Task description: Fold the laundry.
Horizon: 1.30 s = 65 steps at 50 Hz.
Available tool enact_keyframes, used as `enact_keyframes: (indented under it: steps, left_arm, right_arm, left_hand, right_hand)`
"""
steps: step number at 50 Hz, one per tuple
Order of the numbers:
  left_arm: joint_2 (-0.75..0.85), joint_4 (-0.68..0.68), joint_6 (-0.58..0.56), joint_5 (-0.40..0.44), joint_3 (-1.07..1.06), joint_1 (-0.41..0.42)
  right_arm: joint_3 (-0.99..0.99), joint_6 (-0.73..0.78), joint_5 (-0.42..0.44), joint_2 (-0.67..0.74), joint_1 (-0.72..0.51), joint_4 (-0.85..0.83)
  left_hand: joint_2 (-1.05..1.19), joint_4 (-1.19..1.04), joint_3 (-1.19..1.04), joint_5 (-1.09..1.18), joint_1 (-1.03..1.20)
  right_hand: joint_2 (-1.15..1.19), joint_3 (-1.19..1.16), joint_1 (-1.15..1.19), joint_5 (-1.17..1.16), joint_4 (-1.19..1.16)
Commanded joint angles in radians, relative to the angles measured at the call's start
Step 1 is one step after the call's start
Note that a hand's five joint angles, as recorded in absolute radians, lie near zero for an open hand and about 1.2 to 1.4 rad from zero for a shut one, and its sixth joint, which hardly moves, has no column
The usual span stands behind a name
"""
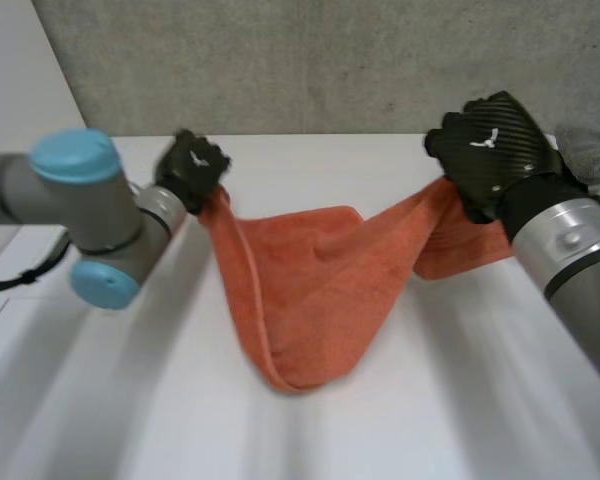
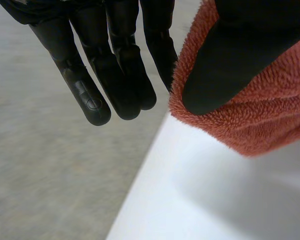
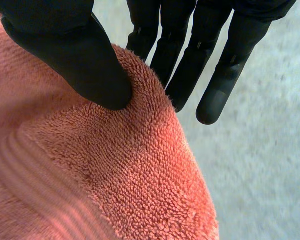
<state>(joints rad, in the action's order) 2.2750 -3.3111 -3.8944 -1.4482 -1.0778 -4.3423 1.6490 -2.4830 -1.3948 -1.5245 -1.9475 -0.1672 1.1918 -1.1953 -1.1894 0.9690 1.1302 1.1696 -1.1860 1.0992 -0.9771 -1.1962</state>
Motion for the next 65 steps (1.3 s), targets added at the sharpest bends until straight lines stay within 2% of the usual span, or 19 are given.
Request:
enact_keyframes:
  steps: [1, 6, 9, 17, 22, 24, 29, 34, 39, 40, 46, 47, 48, 49, 54, 58, 59, 65]
  left_arm:
    - [-0.319, 0.013, 0.17, -0.031, -0.238, -0.063]
    - [-0.503, 0.112, 0.176, -0.031, -0.448, -0.126]
    - [-0.54, 0.184, 0.182, -0.031, -0.539, -0.135]
    - [-0.496, 0.222, 0.185, -0.05, -0.63, -0.125]
    - [-0.548, 0.225, 0.197, -0.06, -0.639, -0.122]
    - [-0.601, 0.225, 0.213, -0.058, -0.645, -0.122]
    - [-0.732, 0.225, 0.353, -0.052, -0.653, -0.119]
    - [-0.801, 0.225, 0.463, -0.046, -0.671, -0.106]
    - [-0.815, 0.223, 0.48, -0.046, -0.702, -0.096]
    - [-0.813, 0.223, 0.48, -0.046, -0.708, -0.094]
    - [-0.805, 0.223, 0.478, -0.047, -0.715, -0.085]
    - [-0.804, 0.222, 0.478, -0.047, -0.715, -0.085]
    - [-0.798, 0.222, 0.478, -0.047, -0.715, -0.085]
    - [-0.796, 0.222, 0.477, -0.047, -0.715, -0.085]
    - [-0.793, 0.222, 0.477, -0.047, -0.714, -0.083]
    - [-0.795, 0.219, 0.477, -0.047, -0.706, -0.082]
    - [-0.795, 0.219, 0.477, -0.047, -0.705, -0.082]
    - [-0.798, 0.214, 0.48, -0.049, -0.685, -0.073]
  right_arm:
    - [-0.121, 0.139, -0.03, 0.007, 0.099, 0.349]
    - [-0.133, 0.248, -0.09, 0.056, 0.116, 0.523]
    - [-0.129, 0.309, -0.128, 0.121, 0.108, 0.584]
    - [-0.155, 0.312, -0.185, 0.303, 0.104, 0.565]
    - [-0.163, 0.303, -0.225, 0.291, 0.104, 0.537]
    - [-0.175, 0.299, -0.233, 0.258, 0.104, 0.508]
    - [-0.259, 0.285, -0.26, 0.132, 0.108, 0.381]
    - [-0.327, 0.248, -0.23, 0.129, 0.101, 0.227]
    - [-0.4, 0.243, -0.153, 0.302, 0.026, 0.066]
    - [-0.44, 0.243, -0.135, 0.375, 0.003, 0.011]
    - [-0.514, 0.234, -0.092, 0.595, -0.044, -0.194]
    - [-0.514, 0.228, -0.072, 0.636, -0.06, -0.242]
    - [-0.512, 0.225, -0.063, 0.647, -0.067, -0.262]
    - [-0.508, 0.222, -0.056, 0.655, -0.068, -0.277]
    - [-0.462, 0.153, -0.056, 0.624, -0.068, -0.259]
    - [-0.379, 0.064, -0.059, 0.508, -0.054, -0.148]
    - [-0.344, 0.029, -0.059, 0.45, -0.044, -0.086]
    - [-0.238, -0.102, -0.056, 0.31, 0.008, 0.161]
  left_hand:
    - [0.204, -0.201, -0.207, 0.253, 0.266]
    - [0.204, -0.201, -0.207, 0.253, 0.266]
    - [0.204, -0.201, -0.207, 0.253, 0.266]
    - [0.204, -0.201, -0.207, 0.253, 0.266]
    - [0.204, -0.201, -0.207, 0.253, 0.266]
    - [0.204, -0.201, -0.207, 0.253, 0.266]
    - [0.204, -0.201, -0.207, 0.253, 0.266]
    - [0.204, -0.201, -0.207, 0.253, 0.266]
    - [0.204, -0.201, -0.207, 0.253, 0.266]
    - [0.204, -0.201, -0.207, 0.253, 0.266]
    - [0.204, -0.201, -0.207, 0.253, 0.266]
    - [0.204, -0.201, -0.207, 0.253, 0.266]
    - [0.204, -0.201, -0.207, 0.253, 0.266]
    - [0.204, -0.201, -0.207, 0.253, 0.266]
    - [0.204, -0.201, -0.207, 0.253, 0.266]
    - [0.204, -0.201, -0.207, 0.253, 0.266]
    - [0.204, -0.201, -0.207, 0.253, 0.266]
    - [0.204, -0.201, -0.207, 0.253, 0.266]
  right_hand:
    - [0.227, -0.21, 0.297, -0.245, -0.2]
    - [0.227, -0.21, 0.297, -0.245, -0.2]
    - [0.227, -0.21, 0.297, -0.245, -0.2]
    - [0.227, -0.21, 0.297, -0.245, -0.2]
    - [0.227, -0.21, 0.297, -0.245, -0.2]
    - [0.227, -0.21, 0.297, -0.245, -0.2]
    - [0.227, -0.21, 0.297, -0.245, -0.2]
    - [0.227, -0.21, 0.297, -0.245, -0.2]
    - [0.227, -0.21, 0.297, -0.245, -0.2]
    - [0.227, -0.21, 0.297, -0.245, -0.2]
    - [0.227, -0.21, 0.297, -0.245, -0.2]
    - [-0.426, 0.443, -0.356, 0.408, 0.453]
    - [-0.837, 0.853, -0.766, 0.819, 0.863]
    - [-0.995, 1.011, -0.925, 0.977, 1.022]
    - [-0.995, 1.011, -0.925, 0.977, 1.022]
    - [-0.995, 1.011, -0.925, 0.977, 1.022]
    - [-0.995, 1.011, -0.925, 0.977, 1.022]
    - [-0.995, 1.011, -0.925, 0.977, 1.022]
